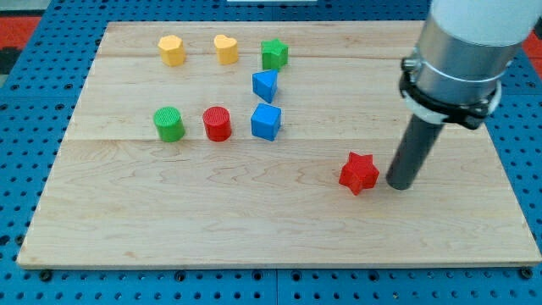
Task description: Push the red star diagonally below left to the yellow hexagon
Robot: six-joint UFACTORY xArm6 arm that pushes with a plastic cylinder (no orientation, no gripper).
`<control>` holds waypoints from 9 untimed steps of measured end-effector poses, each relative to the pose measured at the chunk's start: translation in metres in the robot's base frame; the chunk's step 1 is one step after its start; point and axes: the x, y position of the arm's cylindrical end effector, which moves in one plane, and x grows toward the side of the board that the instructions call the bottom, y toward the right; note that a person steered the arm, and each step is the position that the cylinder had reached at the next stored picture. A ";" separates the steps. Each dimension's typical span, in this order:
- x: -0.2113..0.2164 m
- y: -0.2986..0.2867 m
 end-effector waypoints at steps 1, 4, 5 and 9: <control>0.000 -0.068; -0.024 -0.025; -0.026 -0.118; 0.017 -0.287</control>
